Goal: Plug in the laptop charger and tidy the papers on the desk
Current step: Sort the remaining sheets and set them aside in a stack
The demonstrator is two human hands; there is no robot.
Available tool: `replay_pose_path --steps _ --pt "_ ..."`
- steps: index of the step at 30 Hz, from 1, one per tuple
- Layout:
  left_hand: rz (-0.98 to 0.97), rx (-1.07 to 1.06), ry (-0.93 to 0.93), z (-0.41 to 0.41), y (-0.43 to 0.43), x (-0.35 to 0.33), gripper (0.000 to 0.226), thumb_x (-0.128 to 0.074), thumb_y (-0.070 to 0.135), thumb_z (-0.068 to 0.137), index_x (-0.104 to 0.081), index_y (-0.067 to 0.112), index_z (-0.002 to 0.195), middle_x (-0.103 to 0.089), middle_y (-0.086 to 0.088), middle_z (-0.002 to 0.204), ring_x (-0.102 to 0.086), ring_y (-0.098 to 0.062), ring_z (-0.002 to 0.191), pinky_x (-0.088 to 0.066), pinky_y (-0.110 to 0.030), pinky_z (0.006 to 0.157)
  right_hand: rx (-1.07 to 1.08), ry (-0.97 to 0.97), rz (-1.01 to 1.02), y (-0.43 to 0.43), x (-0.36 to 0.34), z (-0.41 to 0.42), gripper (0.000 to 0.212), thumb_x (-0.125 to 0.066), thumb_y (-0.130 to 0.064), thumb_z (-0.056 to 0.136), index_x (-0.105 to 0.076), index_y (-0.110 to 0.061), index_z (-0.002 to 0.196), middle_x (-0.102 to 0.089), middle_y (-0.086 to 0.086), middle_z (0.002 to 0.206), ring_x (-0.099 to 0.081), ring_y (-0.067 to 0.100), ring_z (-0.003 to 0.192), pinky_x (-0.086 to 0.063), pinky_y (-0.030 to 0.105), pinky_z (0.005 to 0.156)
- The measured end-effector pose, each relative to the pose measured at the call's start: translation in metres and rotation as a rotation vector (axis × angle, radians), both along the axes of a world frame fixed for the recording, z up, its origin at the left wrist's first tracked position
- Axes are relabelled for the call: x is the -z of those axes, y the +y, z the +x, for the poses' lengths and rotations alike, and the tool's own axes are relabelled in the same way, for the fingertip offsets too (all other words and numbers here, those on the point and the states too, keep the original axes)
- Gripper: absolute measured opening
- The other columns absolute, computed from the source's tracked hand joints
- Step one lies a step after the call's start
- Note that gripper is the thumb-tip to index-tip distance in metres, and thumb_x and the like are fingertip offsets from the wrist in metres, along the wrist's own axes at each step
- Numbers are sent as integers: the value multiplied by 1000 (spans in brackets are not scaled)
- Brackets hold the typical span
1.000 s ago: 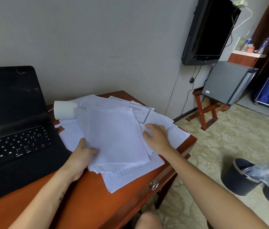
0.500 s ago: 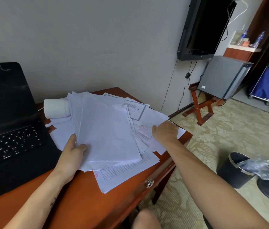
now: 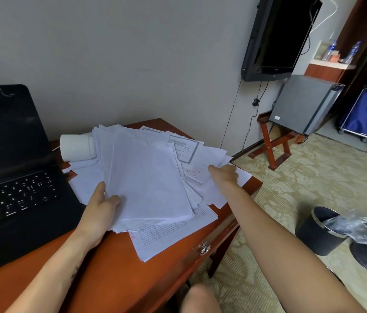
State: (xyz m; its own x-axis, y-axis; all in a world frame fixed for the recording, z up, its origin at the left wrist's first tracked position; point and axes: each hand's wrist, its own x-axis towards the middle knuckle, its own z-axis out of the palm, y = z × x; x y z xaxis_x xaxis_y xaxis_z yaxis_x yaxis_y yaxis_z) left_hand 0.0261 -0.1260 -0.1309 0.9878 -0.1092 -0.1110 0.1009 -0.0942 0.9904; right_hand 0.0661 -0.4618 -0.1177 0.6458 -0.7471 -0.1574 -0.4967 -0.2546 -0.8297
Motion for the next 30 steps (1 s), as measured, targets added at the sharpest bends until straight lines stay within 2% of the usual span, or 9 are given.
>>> replay_pose_path --steps 2,5,9,12,20,22,24,27,30 --pt "2 -3 -3 -1 -1 -1 41 -50 8 105 -51 28 140 -70 1 125 -70 -27 110 -56 -47 98 -15 -65 128 -5 -3 2 49 -69 -34 84 -61 -6 123 -65 8 119 -59 28 108 -52 34 88" --pt "-4 -7 -2 -1 -2 -2 41 -49 7 105 -50 29 139 -69 3 124 -70 -27 110 -56 -43 94 -53 -118 298 -8 -9 5 29 -72 -23 92 -61 -9 114 -64 4 97 -60 25 95 -49 30 83" --pt "1 -8 -3 0 0 0 43 -49 7 105 -50 29 142 -69 3 126 -69 -26 111 -56 -42 94 -100 -106 274 -5 -5 8 42 -82 -25 84 -66 -10 120 -69 5 116 -66 27 105 -55 35 91" --pt "-6 -11 -5 0 -1 0 43 -49 7 104 -51 32 139 -69 4 126 -69 -26 112 -56 -46 99 -87 -102 209 -3 0 7 41 -79 -18 85 -66 -7 122 -70 10 121 -66 29 107 -54 32 86" --pt "-41 -73 -55 -6 -7 -5 42 -46 3 104 -50 31 134 -66 11 121 -66 -17 108 -52 -30 83 -66 -422 304 1 -3 -25 22 -61 -11 96 -67 -16 117 -71 5 119 -65 25 107 -53 36 93" --pt "-37 -84 -61 -7 -6 -5 41 -46 3 104 -49 32 133 -66 13 119 -65 -17 109 -51 -32 86 -48 -478 312 -4 -5 -37 18 -60 -13 98 -66 -19 114 -71 3 117 -66 24 107 -54 39 97" --pt "-38 -91 -62 -6 -6 -4 39 -46 4 104 -50 31 132 -66 13 119 -65 -18 109 -51 -35 89 -21 -535 324 -11 -9 -49 17 -59 -16 99 -65 -21 114 -71 0 113 -67 19 101 -56 34 90" --pt "-32 -90 -71 -6 -7 -4 37 -46 5 105 -50 30 132 -66 9 120 -65 -21 110 -51 -37 91 47 -631 366 -23 -17 -65 18 -56 -15 102 -64 -17 117 -68 -7 99 -62 9 81 -51 12 59" --pt "-33 -94 -76 -7 -6 -3 36 -46 5 105 -49 30 131 -65 10 118 -64 -23 111 -50 -40 96 95 -683 347 -33 -21 -77 19 -54 -15 102 -65 -13 118 -66 -3 98 -57 8 75 -47 12 57"
